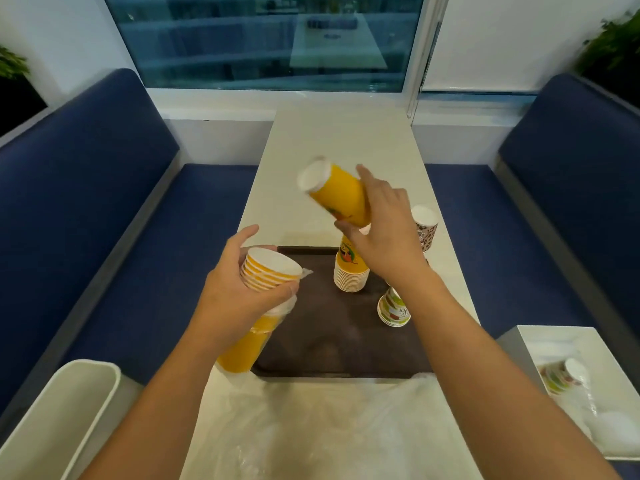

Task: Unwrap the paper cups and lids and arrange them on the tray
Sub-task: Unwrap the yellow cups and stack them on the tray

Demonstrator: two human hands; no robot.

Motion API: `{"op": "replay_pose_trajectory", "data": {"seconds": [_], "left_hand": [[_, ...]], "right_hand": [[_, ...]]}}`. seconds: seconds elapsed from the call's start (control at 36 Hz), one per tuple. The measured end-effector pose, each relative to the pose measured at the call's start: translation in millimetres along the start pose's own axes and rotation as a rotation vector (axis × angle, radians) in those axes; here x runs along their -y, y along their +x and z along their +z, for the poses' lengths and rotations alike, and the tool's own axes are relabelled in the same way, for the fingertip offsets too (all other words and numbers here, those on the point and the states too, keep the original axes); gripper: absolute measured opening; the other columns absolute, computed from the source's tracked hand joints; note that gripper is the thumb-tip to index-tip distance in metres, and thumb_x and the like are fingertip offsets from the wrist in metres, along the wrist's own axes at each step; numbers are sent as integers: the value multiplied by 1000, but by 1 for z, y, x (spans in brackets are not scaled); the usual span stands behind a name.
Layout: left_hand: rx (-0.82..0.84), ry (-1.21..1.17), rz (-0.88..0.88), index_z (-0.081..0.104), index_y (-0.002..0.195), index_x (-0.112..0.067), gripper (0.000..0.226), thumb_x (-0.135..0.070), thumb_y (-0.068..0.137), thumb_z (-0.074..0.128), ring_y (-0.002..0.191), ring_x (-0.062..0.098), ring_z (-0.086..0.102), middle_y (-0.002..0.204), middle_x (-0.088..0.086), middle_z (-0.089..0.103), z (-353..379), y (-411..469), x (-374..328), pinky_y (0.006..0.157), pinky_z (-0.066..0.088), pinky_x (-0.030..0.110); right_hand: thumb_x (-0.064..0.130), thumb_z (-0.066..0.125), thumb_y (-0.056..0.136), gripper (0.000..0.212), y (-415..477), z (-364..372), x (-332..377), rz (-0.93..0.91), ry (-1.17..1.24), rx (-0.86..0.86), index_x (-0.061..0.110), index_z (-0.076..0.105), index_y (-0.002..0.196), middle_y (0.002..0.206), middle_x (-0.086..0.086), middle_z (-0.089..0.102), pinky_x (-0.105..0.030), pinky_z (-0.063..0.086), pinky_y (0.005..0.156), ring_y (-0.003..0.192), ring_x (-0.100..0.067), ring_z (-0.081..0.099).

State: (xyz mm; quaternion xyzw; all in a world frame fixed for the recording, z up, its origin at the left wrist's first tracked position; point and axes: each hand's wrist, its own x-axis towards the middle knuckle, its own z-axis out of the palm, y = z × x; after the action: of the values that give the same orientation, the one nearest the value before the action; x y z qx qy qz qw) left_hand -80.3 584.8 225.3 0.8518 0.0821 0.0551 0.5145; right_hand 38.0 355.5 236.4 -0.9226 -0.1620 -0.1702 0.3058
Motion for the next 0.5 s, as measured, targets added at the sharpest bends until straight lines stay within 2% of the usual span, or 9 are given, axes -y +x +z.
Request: {"op": "replay_pose_trajectory", "data": {"seconds": [0.06,0.14,0.28,0.33,0.39,0.44,0.5], "left_hand": [[-3,-7,-8,32,149,-53,100,-42,71,94,113,11,62,130,-25,59,3,3,-1,81,49,15],[13,-13,-14,32,149,-53,100,-41,71,93,113,13,63,130,-24,59,11,7,-1,83,51,17],[23,7,-26,29,150,-53,100,-41,73,92,108,9,62,120,-35,53,24,14,-2,79,48,13],[20,14,-35,29,149,-54,100,-40,73,92,106,7,60,115,-37,50,26,17,-2,76,47,12],[19,29,-36,29,148,-53,99,-39,73,93,105,6,59,113,-39,48,27,20,-2,75,46,12],[21,43,-36,29,147,-53,98,-39,73,93,104,5,58,111,-42,46,28,22,-1,75,45,12],[23,47,-36,29,147,-53,98,-38,74,93,104,5,58,111,-42,45,28,23,-1,76,45,12]], "right_hand": [[55,71,89,77,0,12,-5,159,133,-94,32,35,154,139,4,53,-35,43,95,124,-19,42],[62,73,82,72,-1,32,-9,350,264,-144,31,44,140,126,6,59,-42,53,95,118,-20,49],[44,84,78,68,-7,54,-20,484,251,-118,24,42,128,109,6,55,-49,57,90,112,-30,59],[37,84,80,74,-10,61,-26,543,240,-64,23,37,135,116,-2,61,-51,58,90,112,-32,62],[35,83,82,93,-13,68,-32,593,218,11,20,22,150,128,-11,63,-54,57,93,117,-36,62],[34,85,80,112,-16,71,-35,608,193,67,25,6,158,138,-13,59,-55,55,98,124,-38,59],[33,86,79,119,-18,73,-34,593,192,67,32,-1,160,146,-10,53,-54,52,103,131,-37,55]]}}
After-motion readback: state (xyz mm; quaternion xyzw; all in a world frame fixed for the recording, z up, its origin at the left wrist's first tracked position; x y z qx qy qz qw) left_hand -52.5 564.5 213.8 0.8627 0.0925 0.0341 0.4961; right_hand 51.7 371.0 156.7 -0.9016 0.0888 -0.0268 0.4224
